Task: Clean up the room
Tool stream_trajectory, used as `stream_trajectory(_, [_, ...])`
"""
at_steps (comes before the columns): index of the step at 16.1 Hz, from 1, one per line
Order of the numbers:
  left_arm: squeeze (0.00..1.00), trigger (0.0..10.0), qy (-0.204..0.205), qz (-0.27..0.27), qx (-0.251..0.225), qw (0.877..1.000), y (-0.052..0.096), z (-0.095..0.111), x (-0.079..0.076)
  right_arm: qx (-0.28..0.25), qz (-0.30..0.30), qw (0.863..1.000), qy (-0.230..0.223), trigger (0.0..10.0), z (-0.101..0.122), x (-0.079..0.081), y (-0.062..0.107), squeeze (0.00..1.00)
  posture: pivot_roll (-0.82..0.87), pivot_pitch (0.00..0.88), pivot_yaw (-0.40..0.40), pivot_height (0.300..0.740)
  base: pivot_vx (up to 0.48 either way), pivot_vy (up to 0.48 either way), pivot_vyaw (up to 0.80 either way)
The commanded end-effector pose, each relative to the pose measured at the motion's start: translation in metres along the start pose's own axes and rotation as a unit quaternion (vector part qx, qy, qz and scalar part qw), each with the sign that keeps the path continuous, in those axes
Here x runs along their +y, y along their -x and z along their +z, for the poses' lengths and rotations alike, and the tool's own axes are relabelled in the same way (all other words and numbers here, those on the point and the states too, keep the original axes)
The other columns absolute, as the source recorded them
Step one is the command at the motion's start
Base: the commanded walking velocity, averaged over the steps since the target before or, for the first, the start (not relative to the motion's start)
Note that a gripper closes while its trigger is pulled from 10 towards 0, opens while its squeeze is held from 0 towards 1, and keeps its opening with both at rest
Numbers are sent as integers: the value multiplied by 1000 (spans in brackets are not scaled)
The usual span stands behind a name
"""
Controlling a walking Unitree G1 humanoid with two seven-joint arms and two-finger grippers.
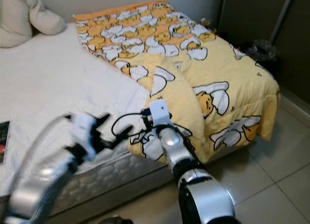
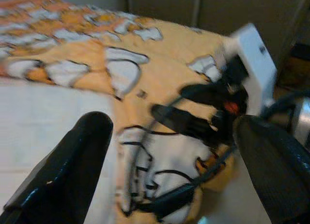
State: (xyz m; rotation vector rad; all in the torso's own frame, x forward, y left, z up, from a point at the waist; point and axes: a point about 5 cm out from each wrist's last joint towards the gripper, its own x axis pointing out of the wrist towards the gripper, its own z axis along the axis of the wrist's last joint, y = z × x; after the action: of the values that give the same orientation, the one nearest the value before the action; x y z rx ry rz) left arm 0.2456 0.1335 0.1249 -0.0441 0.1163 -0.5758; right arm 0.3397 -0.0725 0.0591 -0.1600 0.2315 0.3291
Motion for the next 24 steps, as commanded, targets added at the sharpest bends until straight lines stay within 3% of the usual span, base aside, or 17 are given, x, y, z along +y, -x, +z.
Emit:
stream_trajectory(1, [0, 10000, 5, 10, 4, 1000, 15, 9, 6, 13, -4, 1000, -12, 10000, 0, 1, -2, 0, 98, 0, 116, 740, 0, 0, 0])
stream_trajectory(4, [0, 10000, -22, 29, 45, 998, 52, 11, 26, 42, -35, 998, -15, 10000, -15, -14, 5, 0, 105, 0, 149, 740, 0, 0, 0])
stream_trajectory(7, [0, 10000, -32, 59, 86, 994, 62, -5, 40, 65, -62, 995, -35, 10000, -28, -29, 11, 0, 93, 11, 164, 740, 0, 0, 0])
stream_trajectory(9, [0, 10000, -12, 87, 104, 991, 73, -12, 40, 96, -53, 993, -48, 10000, -43, -33, 18, 0, 88, 93, 206, 740, 0, 0, 0])
stream_trajectory(10, [0, 10000, -10, 89, 108, 990, 75, -14, 41, 99, -49, 993, -48, 10000, -44, -32, 19, 0, 88, 93, 206, 740, 0, 0, 0])
stream_trajectory(12, [0, 10000, -13, 93, 116, 989, 90, -17, 31, 105, -37, 993, -43, 10000, -46, -27, 19, 0, 115, 139, 225, 740, 0, 0, 0])
stream_trajectory(13, [0, 10000, -13, 93, 115, 989, 96, -17, 24, 101, -27, 993, -53, 10000, -44, -24, 18, 1000, 137, 160, 216, 740, 0, 0, 0])
stream_trajectory(17, [0, 10000, -1, 95, 118, 988, 105, -23, -3, 70, 62, 996, 2, 10000, -22, -2, 6, 1000, 161, 222, 179, 740, 0, 0, 0])
stream_trajectory(20, [0, 10000, 5, 111, 120, 987, 116, -20, -11, 74, 78, 994, 21, 10000, -18, 5, 3, 1000, 216, 272, 163, 740, 0, 0, 0])
stream_trajectory(21, [0, 10000, 1, 118, 124, 985, 124, -16, -13, 83, 79, 993, 26, 10000, -19, 9, 3, 329, 241, 286, 169, 740, 0, 0, 0])
stream_trajectory(22, [0, 10000, -4, 126, 128, 984, 131, -12, -14, 87, 79, 993, 19, 10000, -20, 12, 3, 0, 256, 294, 175, 740, 0, 0, 0])
stream_trajectory(24, [0, 10000, -11, 137, 126, 982, 144, -3, -17, 90, 89, 992, 16, 10000, -22, 20, 4, 0, 301, 318, 192, 740, 0, 0, 0])
